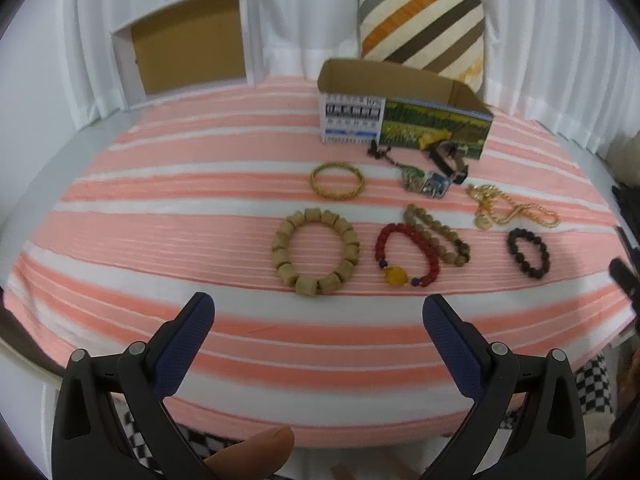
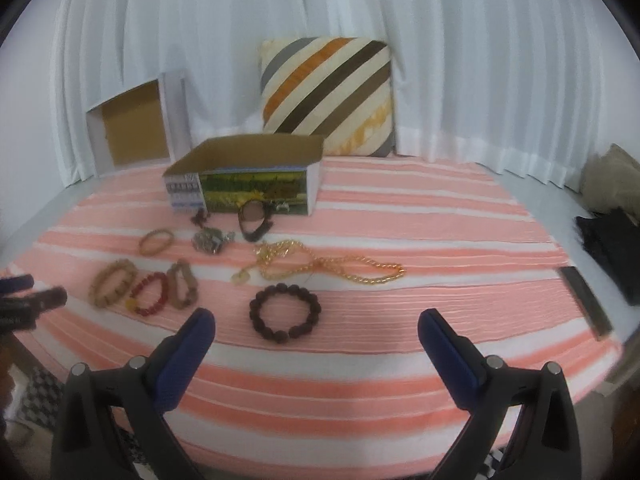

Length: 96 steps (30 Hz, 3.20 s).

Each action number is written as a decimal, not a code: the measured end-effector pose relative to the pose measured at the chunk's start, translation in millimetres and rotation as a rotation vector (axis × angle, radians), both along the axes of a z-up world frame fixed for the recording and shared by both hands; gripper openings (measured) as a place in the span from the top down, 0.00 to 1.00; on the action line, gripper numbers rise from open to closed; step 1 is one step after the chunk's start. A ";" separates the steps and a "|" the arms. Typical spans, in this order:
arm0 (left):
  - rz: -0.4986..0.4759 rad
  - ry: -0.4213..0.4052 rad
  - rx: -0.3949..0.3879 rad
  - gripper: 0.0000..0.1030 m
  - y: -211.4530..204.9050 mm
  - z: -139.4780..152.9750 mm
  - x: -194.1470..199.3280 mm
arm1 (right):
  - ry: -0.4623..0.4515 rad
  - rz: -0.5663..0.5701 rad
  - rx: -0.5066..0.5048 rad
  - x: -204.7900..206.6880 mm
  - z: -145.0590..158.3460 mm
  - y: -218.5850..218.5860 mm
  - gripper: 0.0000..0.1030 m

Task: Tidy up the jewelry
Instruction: 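Lower the left tool onto the wooden-bead bracelet while the right tool lowers onto the black bead bracelet, then carry the wooden-bead bracelet into the box while the right tool carries the black bead bracelet there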

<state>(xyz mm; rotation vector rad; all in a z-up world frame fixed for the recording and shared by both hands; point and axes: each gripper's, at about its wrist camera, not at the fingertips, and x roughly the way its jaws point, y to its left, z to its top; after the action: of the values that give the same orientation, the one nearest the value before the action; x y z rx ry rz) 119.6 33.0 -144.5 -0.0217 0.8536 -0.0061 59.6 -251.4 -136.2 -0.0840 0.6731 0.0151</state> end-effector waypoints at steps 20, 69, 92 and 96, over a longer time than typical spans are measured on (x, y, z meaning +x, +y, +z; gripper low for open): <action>0.025 0.128 0.016 0.00 16.6 -67.5 54.2 | 0.221 0.051 -0.001 53.2 -75.8 20.0 0.00; -0.114 0.082 0.003 0.73 13.6 -56.9 90.9 | 0.255 0.105 0.035 89.3 -66.6 29.1 0.79; -0.161 0.006 -0.123 0.74 3.2 0.2 78.8 | 0.153 0.164 0.165 81.3 -2.0 26.7 0.79; -0.169 -0.010 -0.147 0.74 1.4 20.7 89.1 | 0.130 0.177 0.171 91.5 11.0 28.1 0.79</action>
<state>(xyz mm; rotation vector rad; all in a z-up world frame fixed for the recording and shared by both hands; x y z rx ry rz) 208.7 34.4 -123.7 -0.0873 0.8413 -0.2278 151.1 -223.4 -125.1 0.0222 0.7902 0.2494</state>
